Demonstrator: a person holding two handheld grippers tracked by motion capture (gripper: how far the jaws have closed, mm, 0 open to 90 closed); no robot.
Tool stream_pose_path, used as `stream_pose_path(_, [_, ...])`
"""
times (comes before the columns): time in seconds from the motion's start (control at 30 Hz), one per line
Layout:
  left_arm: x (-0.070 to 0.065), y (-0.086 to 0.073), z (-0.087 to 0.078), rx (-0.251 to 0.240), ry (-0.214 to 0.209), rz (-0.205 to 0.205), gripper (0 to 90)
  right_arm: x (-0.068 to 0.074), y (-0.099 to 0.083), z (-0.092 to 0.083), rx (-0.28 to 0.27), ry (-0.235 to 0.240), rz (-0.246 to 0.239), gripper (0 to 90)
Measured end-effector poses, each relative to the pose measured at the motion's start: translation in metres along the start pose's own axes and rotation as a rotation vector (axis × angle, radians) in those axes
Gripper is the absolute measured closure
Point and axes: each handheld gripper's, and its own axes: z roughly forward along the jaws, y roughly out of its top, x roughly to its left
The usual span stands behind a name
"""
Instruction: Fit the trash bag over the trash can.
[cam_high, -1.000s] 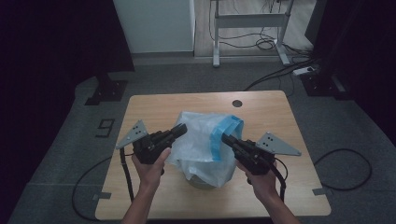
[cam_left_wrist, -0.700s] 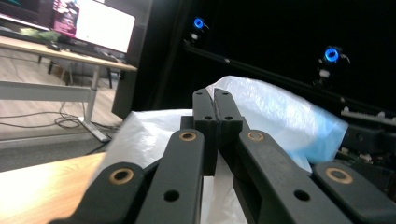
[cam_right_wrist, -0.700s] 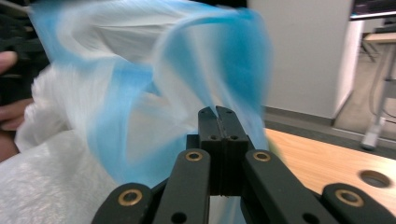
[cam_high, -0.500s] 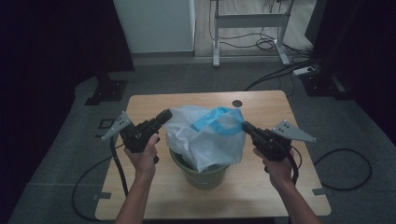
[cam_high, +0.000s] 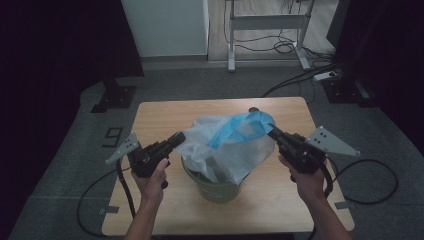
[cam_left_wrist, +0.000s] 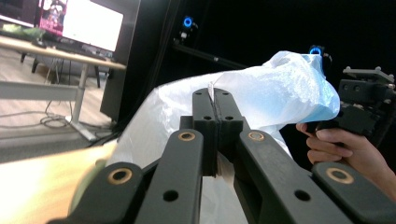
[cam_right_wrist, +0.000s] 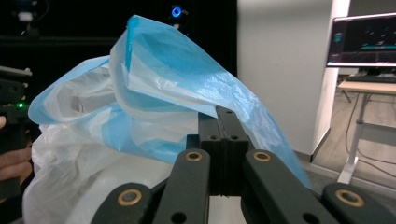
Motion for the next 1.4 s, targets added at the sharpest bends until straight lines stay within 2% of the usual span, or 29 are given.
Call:
stream_pose_path(0.13, [-0.003, -0.011, -0.013, 0.024, 0.049, 0.015, 89.6, 0.008, -0.024, -0.003, 0.045, 0.019, 0.007, 89.1])
stream_pose_path(0.2, [-0.001, -0.015, -0.017, 0.026, 0.059, 0.002, 89.7, 0.011, -0.035, -0.003, 0.068, 0.035, 0.017, 89.1])
stream_pose_path(0.33, [0.006, -0.023, -0.023, 0.021, 0.086, -0.036, 89.8, 0.015, -0.048, -0.002, 0.090, 0.058, 0.018, 89.1])
stream_pose_path(0.5, [0.010, -0.031, -0.030, 0.025, 0.079, -0.073, 88.4, 0.021, -0.061, -0.004, 0.114, 0.090, 0.041, 89.1])
stream_pose_path(0.53, [0.010, -0.032, -0.032, 0.020, 0.075, -0.080, 85.8, 0.022, -0.063, -0.005, 0.117, 0.096, 0.043, 89.1])
stream_pose_path(0.57, [0.010, -0.032, -0.034, 0.017, 0.075, -0.082, 79.5, 0.022, -0.064, -0.006, 0.119, 0.100, 0.045, 89.1])
stream_pose_path(0.63, [0.007, -0.027, -0.036, 0.025, 0.078, -0.068, 66.0, 0.023, -0.064, -0.006, 0.122, 0.101, 0.045, 89.1])
stream_pose_path(0.7, [0.003, -0.022, -0.037, 0.034, 0.072, -0.043, 59.8, 0.022, -0.063, -0.006, 0.122, 0.101, 0.047, 89.1])
stream_pose_path(0.9, [-0.011, -0.003, -0.034, 0.065, 0.098, 0.054, 34.2, 0.022, -0.054, -0.004, 0.125, 0.096, 0.031, 89.0])
stream_pose_path(1.03, [-0.017, 0.008, -0.033, 0.075, 0.093, 0.110, 22.4, 0.022, -0.049, -0.003, 0.127, 0.087, 0.020, 89.0])
stream_pose_path(1.13, [-0.022, 0.015, -0.032, 0.091, 0.089, 0.142, 20.6, 0.021, -0.045, -0.003, 0.126, 0.084, 0.018, 89.1])
stream_pose_path(1.27, [-0.029, 0.022, -0.020, 0.150, 0.090, 0.187, 19.5, 0.023, -0.041, -0.002, 0.124, 0.085, 0.011, 89.1])
stream_pose_path(1.37, [-0.031, 0.024, -0.006, 0.214, 0.084, 0.204, 22.5, 0.023, -0.040, -0.001, 0.126, 0.086, 0.013, 89.1])
stream_pose_path(1.4, [-0.031, 0.024, -0.002, 0.231, 0.077, 0.212, 27.3, 0.023, -0.040, -0.001, 0.126, 0.086, 0.013, 89.1])
